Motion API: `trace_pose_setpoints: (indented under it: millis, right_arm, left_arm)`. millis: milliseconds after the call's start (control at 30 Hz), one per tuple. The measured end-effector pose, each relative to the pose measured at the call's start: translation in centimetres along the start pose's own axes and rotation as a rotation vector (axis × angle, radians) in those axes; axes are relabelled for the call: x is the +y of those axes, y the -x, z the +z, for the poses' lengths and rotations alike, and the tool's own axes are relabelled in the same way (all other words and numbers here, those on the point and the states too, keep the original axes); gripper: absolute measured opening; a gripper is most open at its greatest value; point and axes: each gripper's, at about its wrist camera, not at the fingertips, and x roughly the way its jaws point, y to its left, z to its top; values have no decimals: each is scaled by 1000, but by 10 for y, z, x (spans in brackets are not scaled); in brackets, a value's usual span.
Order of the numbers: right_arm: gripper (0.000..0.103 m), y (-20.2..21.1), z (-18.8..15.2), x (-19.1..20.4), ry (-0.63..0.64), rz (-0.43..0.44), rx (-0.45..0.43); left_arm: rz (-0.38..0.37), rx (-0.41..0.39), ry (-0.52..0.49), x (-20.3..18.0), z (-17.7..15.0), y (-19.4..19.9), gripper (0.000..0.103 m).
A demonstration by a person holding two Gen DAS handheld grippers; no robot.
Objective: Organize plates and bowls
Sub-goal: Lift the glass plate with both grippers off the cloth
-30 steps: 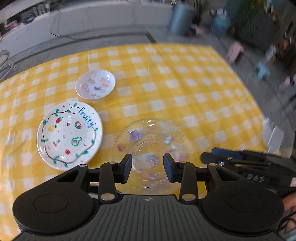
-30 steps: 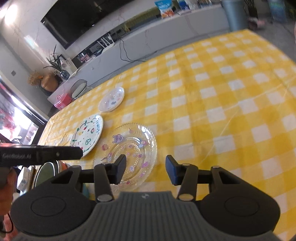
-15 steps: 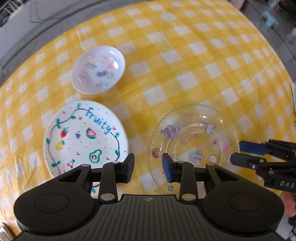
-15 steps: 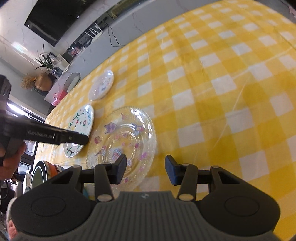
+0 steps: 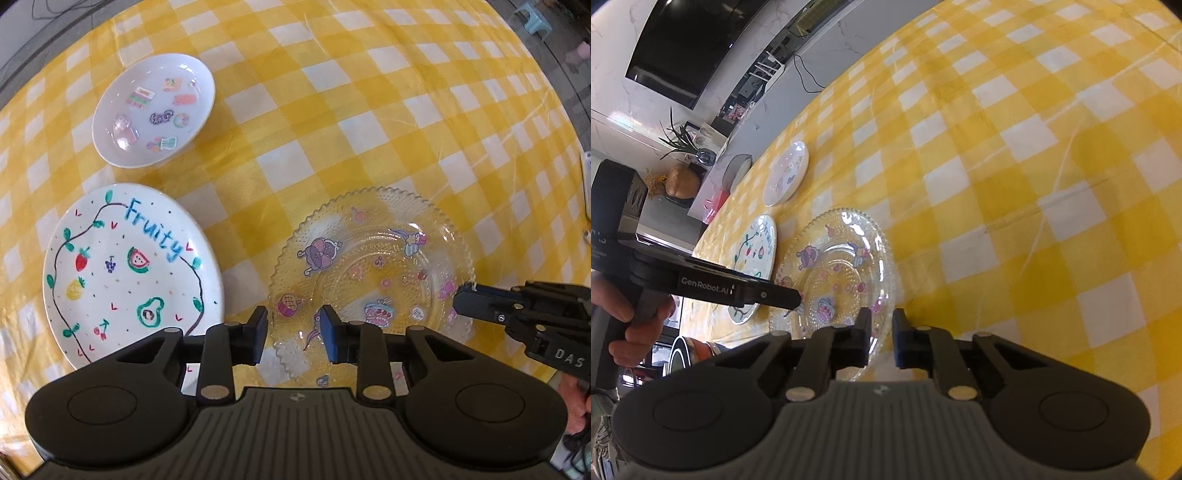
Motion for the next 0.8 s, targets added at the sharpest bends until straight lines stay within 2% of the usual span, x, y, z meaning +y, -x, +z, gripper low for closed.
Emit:
trace_pose_setpoints:
  millis: [267, 467, 567, 700, 767, 800]
  right_arm:
    - [4, 11, 3, -7, -38, -45, -46]
    - [3, 26, 9, -18, -71, -106, -106]
    - [3, 28, 11, -21, -75, -105, -108]
    - [9, 32, 13, -18, -59, -107, -120]
    - [23, 33, 12, -19, -58, -109, -122]
    - [26, 33, 12, -20, -66, -106, -120]
  left_arm:
    - [-43, -7, 46, -1, 5, -1, 26]
    - [-63, -22, 31, -23, 13, -4, 26]
    - [-72, -27, 71, -22, 14, -6, 26]
    - [-92, -51, 140, -14, 10, -7, 26]
    - [-109, -58, 177, -8, 8, -8, 26]
    - [-116, -62, 187, -7, 7, -9, 26]
